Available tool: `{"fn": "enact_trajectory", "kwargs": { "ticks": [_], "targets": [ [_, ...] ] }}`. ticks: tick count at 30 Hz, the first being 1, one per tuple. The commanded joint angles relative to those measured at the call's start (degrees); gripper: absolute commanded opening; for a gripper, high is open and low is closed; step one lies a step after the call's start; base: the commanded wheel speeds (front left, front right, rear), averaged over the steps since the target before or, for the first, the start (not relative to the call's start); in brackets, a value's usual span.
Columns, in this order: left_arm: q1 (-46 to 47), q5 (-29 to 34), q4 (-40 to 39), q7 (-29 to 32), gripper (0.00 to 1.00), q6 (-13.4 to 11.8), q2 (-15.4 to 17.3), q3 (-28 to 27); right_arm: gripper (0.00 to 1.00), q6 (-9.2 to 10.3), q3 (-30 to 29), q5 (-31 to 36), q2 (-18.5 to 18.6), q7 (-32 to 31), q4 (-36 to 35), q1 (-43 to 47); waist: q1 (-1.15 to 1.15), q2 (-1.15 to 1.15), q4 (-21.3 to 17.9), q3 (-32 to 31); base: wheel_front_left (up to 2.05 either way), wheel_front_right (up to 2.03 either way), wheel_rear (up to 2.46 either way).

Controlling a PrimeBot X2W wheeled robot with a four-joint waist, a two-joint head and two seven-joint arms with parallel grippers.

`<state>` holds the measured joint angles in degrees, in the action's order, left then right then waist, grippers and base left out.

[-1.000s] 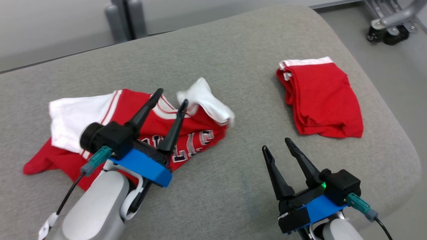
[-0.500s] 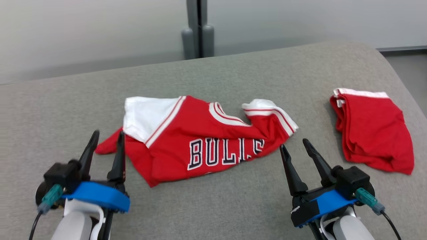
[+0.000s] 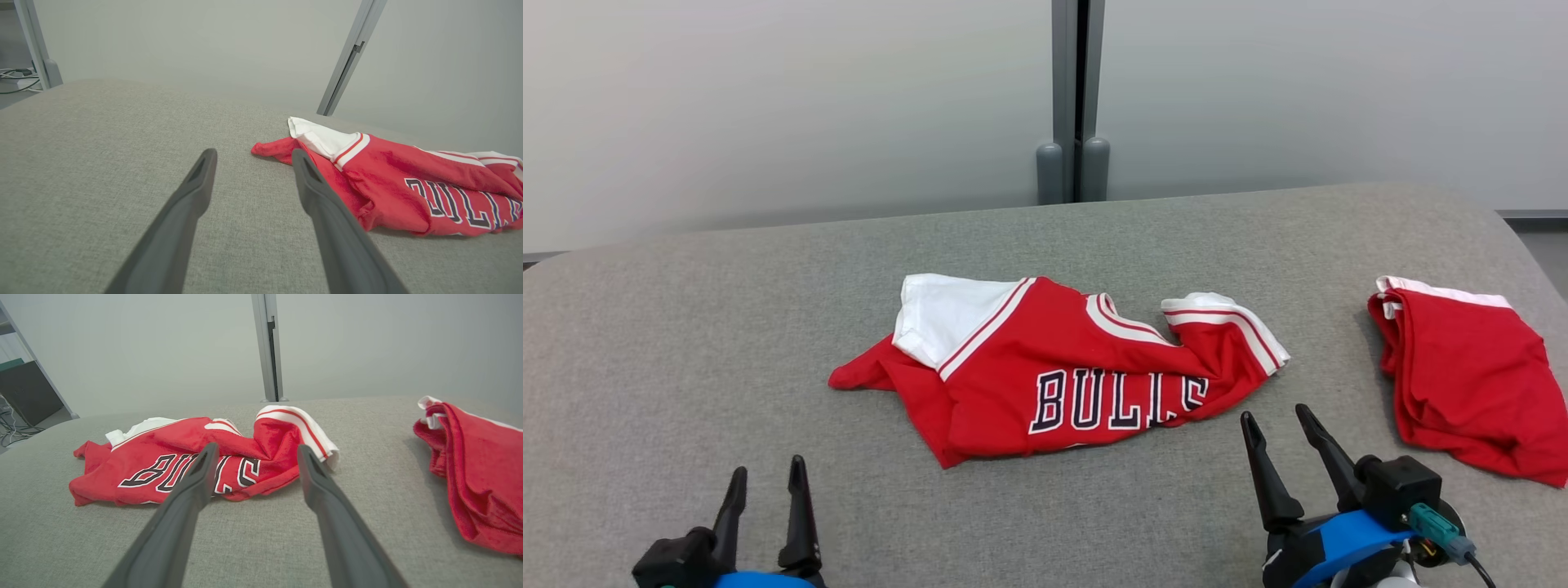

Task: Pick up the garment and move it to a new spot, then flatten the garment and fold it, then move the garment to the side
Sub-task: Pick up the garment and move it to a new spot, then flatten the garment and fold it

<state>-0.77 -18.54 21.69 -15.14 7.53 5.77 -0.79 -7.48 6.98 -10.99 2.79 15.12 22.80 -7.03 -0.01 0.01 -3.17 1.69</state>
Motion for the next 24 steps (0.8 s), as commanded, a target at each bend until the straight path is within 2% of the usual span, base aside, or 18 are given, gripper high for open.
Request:
{"fn": "enact_trajectory", "kwargs": {
  "ticks": [1, 8, 13, 19, 24],
  "targets": [
    [-0.3, 0.3, -0.2, 0.0, 1.00, -0.1, -0.1, 0.4, 1.00, -0.03, -0.2, 0.4, 0.2, 0.0, 0.0, 0.6, 0.01, -0.01, 0.3, 0.1, 0.00, 0.00, 0.00],
    [1.7, -0.1, -0.9, 0.0, 1.00, -0.1, -0.9, 2.9, 1.00, -0.03, -0.2, 0.9, 0.2, 0.0, 0.2, -1.3, 0.01, -0.01, 2.7, 1.9, 0.00, 0.00, 0.00],
    [2.5, -1.4, -0.6, 0.0, 1.00, -0.1, 0.3, 6.1, 1.00, -0.03, 1.5, 3.6, 0.2, 0.0, 2.9, -6.2, 0.01, -0.01, 5.6, 4.2, 0.00, 0.00, 0.00],
    [4.0, -3.6, 0.4, 0.0, 1.00, -0.1, 1.6, 9.5, 1.00, -0.03, 5.8, 5.7, 0.2, 0.0, 8.5, -14.7, 0.01, -0.01, 11.0, 6.2, 0.00, 0.00, 0.00],
    [5.7, -5.1, 0.7, 0.0, 1.00, -0.1, 2.4, 12.9, 1.00, -0.02, 9.8, 6.6, 0.2, -0.3, 15.9, -21.7, 0.01, -0.01, 16.7, 7.9, 0.00, 0.00, 0.00]
  ]
}}
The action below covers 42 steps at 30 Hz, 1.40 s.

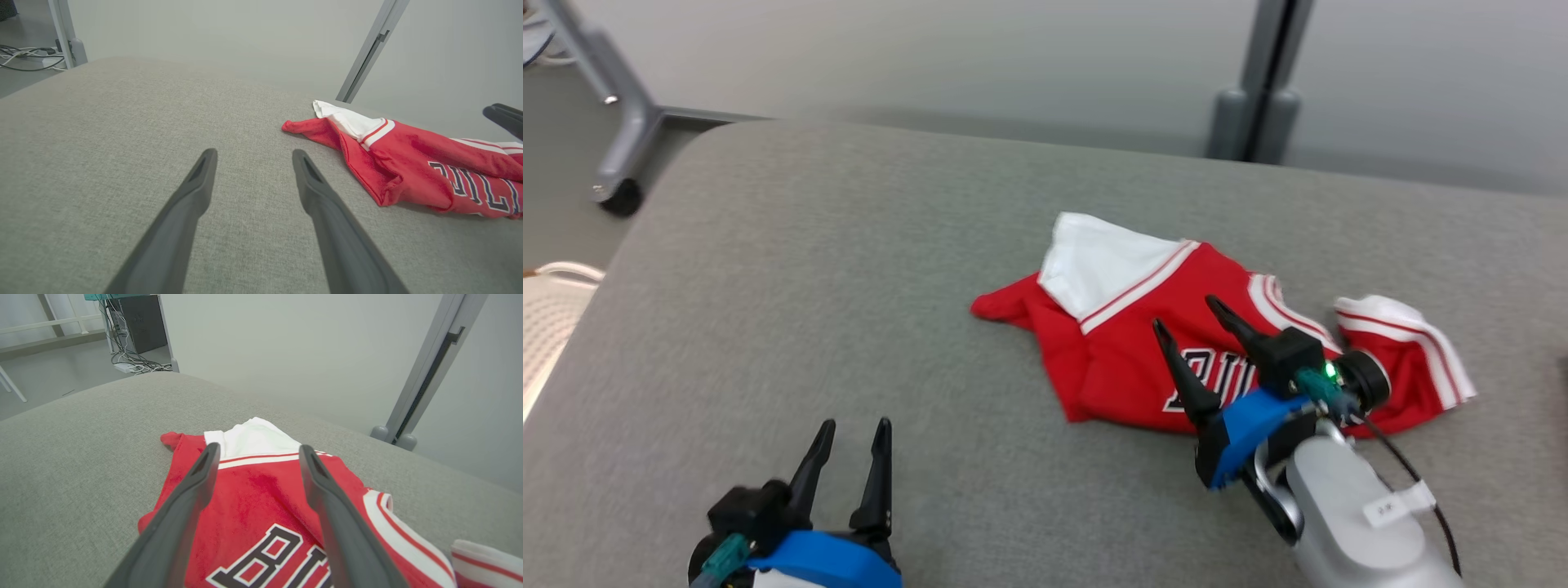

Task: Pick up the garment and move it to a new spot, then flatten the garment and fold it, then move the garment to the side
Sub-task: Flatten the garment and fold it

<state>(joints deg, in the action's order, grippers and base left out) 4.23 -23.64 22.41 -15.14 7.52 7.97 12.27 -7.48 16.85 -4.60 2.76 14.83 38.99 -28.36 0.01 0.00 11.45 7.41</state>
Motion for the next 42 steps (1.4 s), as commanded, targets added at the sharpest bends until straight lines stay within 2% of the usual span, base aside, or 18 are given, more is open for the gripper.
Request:
{"fn": "enact_trajectory", "kwargs": {
  "ticks": [1, 4, 9, 12, 19, 23, 25, 27, 28, 29, 32, 38, 42],
  "targets": [
    [1.0, -0.4, 0.1, 0.0, 1.00, -0.1, 0.3, 0.6, 1.00, -0.03, 0.4, 0.4, 0.3, 0.1, 1.2, -1.9, -0.01, 0.00, 3.4, 2.7, 0.00, 0.00, 0.00],
    [2.0, -1.7, 0.3, 0.0, 1.00, 0.0, 0.5, 2.7, 1.00, -0.02, 0.5, 1.8, 0.3, -0.9, 5.5, -5.9, -0.01, 0.00, 6.9, 4.0, 0.00, 0.00, 0.00],
    [3.5, -4.1, 0.4, 0.0, 1.00, 0.0, 0.7, 6.0, 1.00, -0.02, -3.7, 6.1, 0.3, -2.7, 12.2, -12.2, -0.01, 0.00, 13.0, 6.9, 0.00, 0.00, 0.00],
    [4.1, -5.2, 0.7, 0.0, 1.00, -0.1, 0.7, 6.5, 1.00, -0.02, -5.9, 8.2, 0.3, -3.9, 14.7, -14.2, -0.01, 0.00, 15.2, 8.1, 0.00, 0.00, 0.00],
    [4.9, -6.6, 0.9, 0.0, 1.00, 0.0, 0.7, 7.3, 1.00, -0.02, -10.7, 11.7, 0.3, -4.6, 17.9, -16.6, -0.01, 0.00, 17.3, 9.9, 0.00, 0.00, 0.00],
    [5.4, -7.0, 0.5, 0.0, 1.00, 0.0, 0.7, 7.5, 0.95, -0.02, -11.9, 12.5, 0.3, -4.0, 19.0, -17.0, -0.01, 0.00, 17.4, 10.5, 0.00, 0.00, 0.00],
    [5.6, -7.0, 0.3, 0.0, 1.00, 0.0, 0.7, 7.7, 0.77, -0.02, -12.2, 12.4, 0.3, -3.6, 19.3, -17.2, -0.01, 0.00, 17.3, 10.7, 0.00, 0.00, 0.00],
    [5.7, -7.1, 0.2, 0.0, 1.00, -0.1, 0.8, 7.9, 0.43, -0.02, -12.2, 12.2, 0.3, -3.2, 19.5, -17.4, -0.01, 0.00, 17.0, 10.9, 0.00, 0.00, 0.00],
    [5.8, -7.1, 0.1, 0.0, 1.00, 0.0, 0.9, 8.0, 0.40, -0.02, -12.1, 11.6, 0.3, -2.9, 19.6, -17.4, -0.01, 0.00, 16.9, 11.0, 0.00, 0.00, 0.00],
    [5.7, -7.1, 0.0, 0.0, 1.00, -0.1, 0.9, 8.0, 0.22, -0.02, -12.0, 11.5, 0.3, -2.5, 19.5, -17.5, -0.01, 0.00, 16.8, 11.0, 0.00, 0.00, 0.00],
    [5.7, -7.2, -0.2, 0.0, 1.00, -0.1, 1.1, 8.0, 0.02, -0.02, -11.6, 10.9, 0.3, -1.6, 19.4, -17.6, -0.01, 0.00, 16.2, 11.0, 0.00, 0.00, 0.00],
    [5.1, -7.0, 0.0, 0.0, 1.00, -0.1, 1.0, 8.1, 0.00, -0.02, -13.3, 11.4, 0.3, 0.1, 16.2, -19.8, -0.01, 0.00, 15.6, 10.3, 0.00, 0.00, 0.00],
    [4.7, -6.7, 0.4, 0.0, 1.00, 0.0, 0.4, 8.2, 0.00, -0.02, -19.4, 16.1, 0.3, 0.4, 10.3, -24.6, -0.01, 0.00, 16.0, 8.7, 0.00, 0.00, 0.00]
  ]
}}
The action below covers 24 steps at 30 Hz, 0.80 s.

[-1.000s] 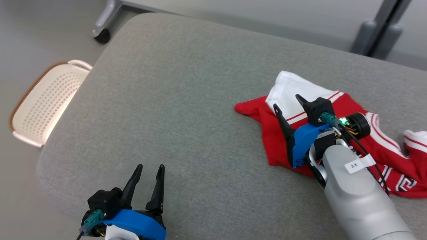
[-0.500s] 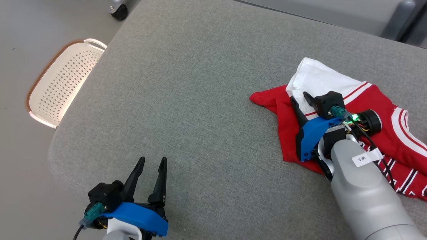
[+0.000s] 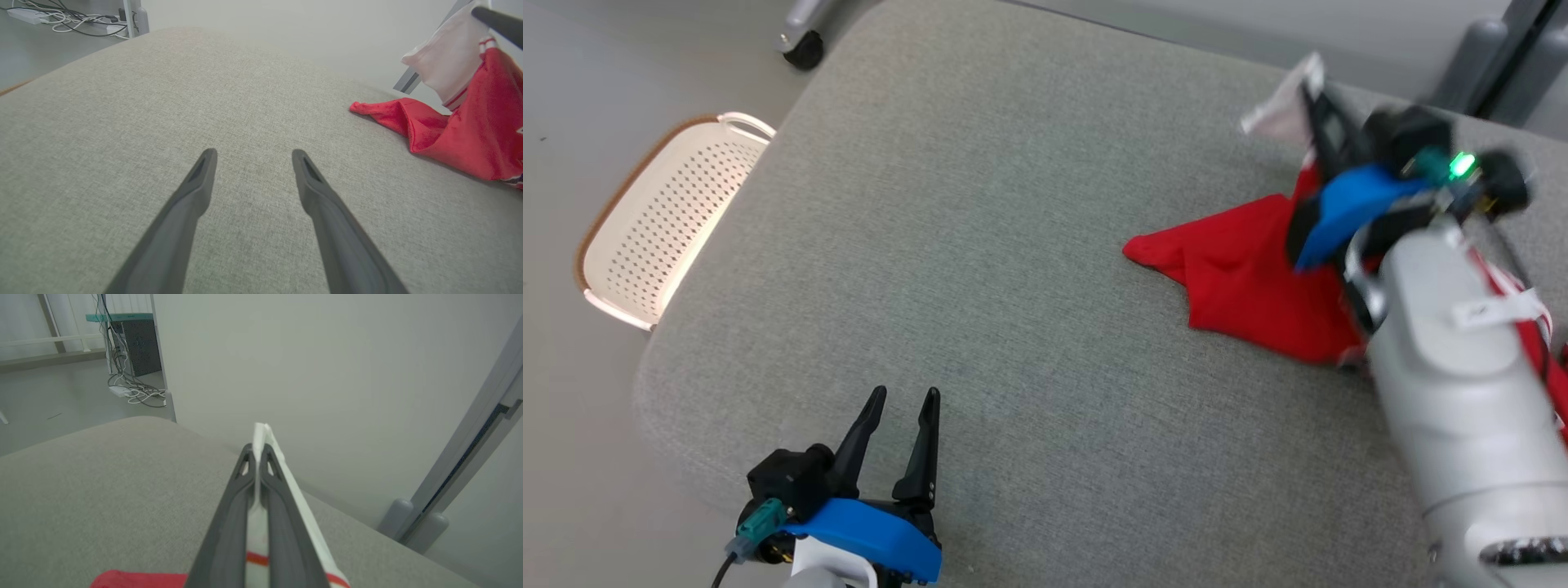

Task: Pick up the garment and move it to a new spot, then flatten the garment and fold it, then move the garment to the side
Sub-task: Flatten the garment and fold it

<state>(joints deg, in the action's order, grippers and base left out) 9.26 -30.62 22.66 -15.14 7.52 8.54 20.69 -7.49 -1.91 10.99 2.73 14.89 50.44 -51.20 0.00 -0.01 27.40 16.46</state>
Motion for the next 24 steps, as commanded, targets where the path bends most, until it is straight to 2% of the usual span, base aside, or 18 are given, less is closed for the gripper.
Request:
{"fn": "enact_trajectory", "kwargs": {
  "ticks": [1, 5, 7, 12, 17, 21, 24],
  "targets": [
    [-0.5, 0.5, 0.3, 0.0, 1.00, 0.0, -0.3, -0.1, 0.00, -0.02, -2.3, 1.6, 0.3, 0.3, -3.6, -3.0, 0.00, 0.01, 0.3, -0.8, 0.00, 0.00, 0.00],
    [-1.5, 1.1, 1.3, 0.0, 1.00, 0.0, -0.7, -0.1, 0.00, -0.02, -5.3, 4.5, 0.2, 0.3, -13.4, -7.2, 0.00, 0.01, 1.0, -3.5, 0.00, 0.00, 0.00],
    [-1.9, 1.3, 1.6, 0.0, 1.00, 0.0, -0.8, -0.3, 0.00, -0.02, -5.4, 4.5, 0.2, 0.3, -15.3, -8.0, 0.00, 0.01, 0.9, -4.1, 0.00, 0.00, 0.00],
    [-4.0, 2.6, 2.1, 0.0, 1.00, 0.0, -0.9, -2.1, 0.00, -0.01, -2.9, 2.0, 0.3, 0.3, -23.8, -7.0, 0.00, 0.01, -1.4, -6.7, 0.00, 0.00, 0.00],
    [-5.5, 3.6, 1.6, 0.0, 1.00, 0.0, -0.9, -3.6, 0.00, 0.02, -2.5, -3.4, 0.4, 0.3, -30.1, 3.5, 0.00, 0.01, -6.8, -8.1, 0.00, 0.00, 0.00],
    [-6.2, 4.3, 0.7, 0.0, 1.00, 0.0, -0.8, -4.4, 0.00, -0.01, -8.1, -9.8, 0.3, 0.3, -32.1, 18.3, 0.00, 0.01, -11.8, -8.3, 0.00, 0.00, 0.00],
    [-6.3, 4.7, 0.0, 0.0, 1.00, -0.1, -0.2, -4.2, 0.00, -0.02, -13.5, -13.5, 0.2, 0.3, -29.7, 27.7, 0.00, 0.01, -15.4, -8.0, 0.00, 0.00, 0.00]
  ]
}}
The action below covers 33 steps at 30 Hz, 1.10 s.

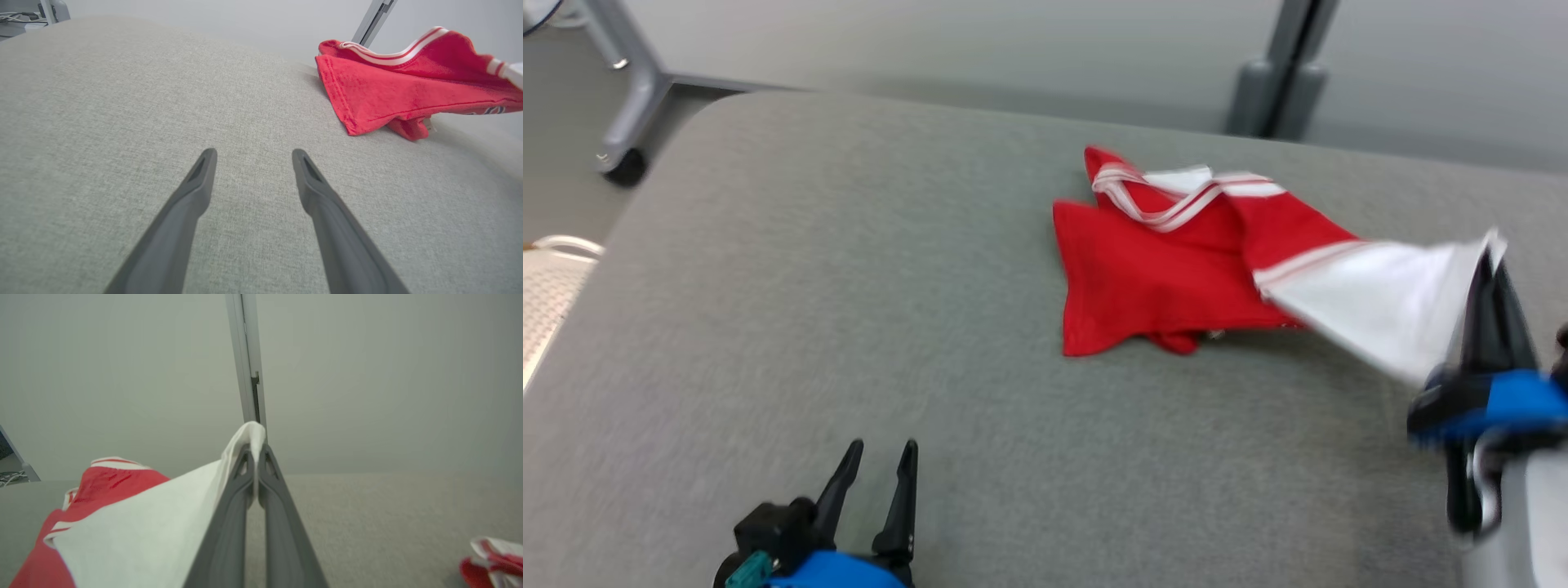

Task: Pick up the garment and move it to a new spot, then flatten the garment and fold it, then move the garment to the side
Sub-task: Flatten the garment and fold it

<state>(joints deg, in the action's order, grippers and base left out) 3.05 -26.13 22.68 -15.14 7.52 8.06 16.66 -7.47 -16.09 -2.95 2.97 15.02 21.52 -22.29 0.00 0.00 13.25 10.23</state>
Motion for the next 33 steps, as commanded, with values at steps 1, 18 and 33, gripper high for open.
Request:
{"fn": "enact_trajectory", "kwargs": {
  "ticks": [1, 18, 33],
  "targets": [
    [-0.1, 0.4, -0.3, 0.0, 1.00, 0.0, 0.5, -0.2, 0.01, -0.07, 0.1, -0.2, -0.1, 0.2, 0.3, 1.3, 0.00, 0.00, -2.5, -1.6, 0.00, 0.00, 0.00],
    [9.7, -6.1, -4.7, 0.0, 1.00, 0.0, 4.0, 8.0, 1.00, -0.04, 12.9, -7.3, 0.0, 0.2, 0.0, 8.3, 0.00, 0.00, -15.7, 3.4, 0.00, 0.00, 0.00],
    [22.8, -13.1, 0.0, 0.0, 1.00, 0.0, 9.1, 11.2, 1.00, -0.04, 20.8, -9.2, 0.0, 0.2, -5.5, 8.3, 0.00, 0.00, -22.0, 9.5, 0.00, 0.00, 0.00]
  ]
}}
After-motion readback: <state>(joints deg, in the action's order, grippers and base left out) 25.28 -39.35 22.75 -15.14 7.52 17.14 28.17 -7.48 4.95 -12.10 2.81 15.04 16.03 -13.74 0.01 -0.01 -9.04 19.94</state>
